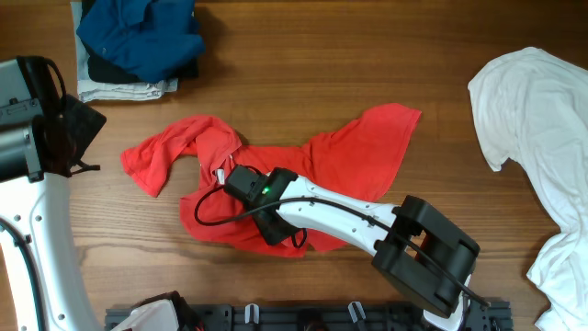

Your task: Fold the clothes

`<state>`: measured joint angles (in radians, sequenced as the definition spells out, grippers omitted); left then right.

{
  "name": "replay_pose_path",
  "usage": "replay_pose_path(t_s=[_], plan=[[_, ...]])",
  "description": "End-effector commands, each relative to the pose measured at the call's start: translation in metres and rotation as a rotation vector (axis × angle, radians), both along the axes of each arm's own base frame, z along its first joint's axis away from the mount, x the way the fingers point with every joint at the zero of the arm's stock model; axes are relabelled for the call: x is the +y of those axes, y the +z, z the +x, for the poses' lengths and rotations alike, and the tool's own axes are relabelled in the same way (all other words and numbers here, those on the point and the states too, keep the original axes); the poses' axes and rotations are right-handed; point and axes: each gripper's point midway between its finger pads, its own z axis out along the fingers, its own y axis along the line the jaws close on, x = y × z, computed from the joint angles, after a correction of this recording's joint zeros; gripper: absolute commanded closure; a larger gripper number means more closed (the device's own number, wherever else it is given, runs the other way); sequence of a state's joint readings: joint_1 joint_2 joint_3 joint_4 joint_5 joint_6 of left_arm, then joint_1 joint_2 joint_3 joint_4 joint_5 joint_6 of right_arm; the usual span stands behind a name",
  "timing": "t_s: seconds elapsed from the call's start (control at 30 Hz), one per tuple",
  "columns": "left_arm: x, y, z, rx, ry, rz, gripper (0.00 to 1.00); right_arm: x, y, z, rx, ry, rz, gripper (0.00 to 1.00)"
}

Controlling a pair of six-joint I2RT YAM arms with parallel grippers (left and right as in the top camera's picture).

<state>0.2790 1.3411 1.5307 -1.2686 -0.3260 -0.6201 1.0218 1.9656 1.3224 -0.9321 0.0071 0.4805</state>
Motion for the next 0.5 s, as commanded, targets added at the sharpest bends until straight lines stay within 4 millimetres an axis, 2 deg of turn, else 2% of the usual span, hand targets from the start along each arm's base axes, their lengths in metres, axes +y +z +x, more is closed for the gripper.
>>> replay_pose_path(t_s=[0.0, 0.07, 0.13, 0.17, 0.23, 0.27, 0.3, 0.33, 0.37, 0.47], plan=[[-0.003, 0.001, 0.002, -0.02, 0.003, -0.033, 0.0, -0.013, 0.002, 0.016, -0.069, -0.163, -0.038, 0.96], [-0.013, -0.003, 0.004, -0.025, -0.023, -0.082, 0.0, -0.018, 0.026, 0.03, -0.096, -0.241, -0.003, 0.96], [-0.034, -0.007, 0.009, -0.012, -0.163, -0.162, 0.0, -0.038, 0.08, 0.066, -0.188, -0.357, 0.055, 0.96], [-0.043, -0.009, 0.012, -0.01, -0.231, -0.192, 0.0, -0.059, 0.118, 0.09, -0.249, -0.421, 0.103, 0.95], [-0.05, -0.01, 0.011, -0.004, -0.271, -0.216, 0.0, -0.092, 0.169, 0.125, -0.345, -0.473, 0.185, 0.96], [-0.052, -0.011, 0.009, 0.006, -0.276, -0.226, 0.0, -0.13, 0.205, 0.152, -0.438, -0.549, 0.235, 0.96], [-0.055, -0.012, 0.008, 0.013, -0.293, -0.233, 0.0, -0.161, 0.222, 0.167, -0.49, -0.615, 0.247, 0.96], [-0.058, -0.013, 0.008, 0.014, -0.313, -0.246, 0.0, -0.191, 0.232, 0.181, -0.534, -0.666, 0.243, 0.96], [-0.064, -0.014, 0.009, 0.012, -0.349, -0.265, 0.0, -0.213, 0.235, 0.189, -0.559, -0.695, 0.229, 0.96], [-0.091, -0.029, 0.009, 0.048, -0.462, -0.333, 0.0, -0.277, 0.225, 0.213, -0.588, -0.834, 0.173, 0.95]])
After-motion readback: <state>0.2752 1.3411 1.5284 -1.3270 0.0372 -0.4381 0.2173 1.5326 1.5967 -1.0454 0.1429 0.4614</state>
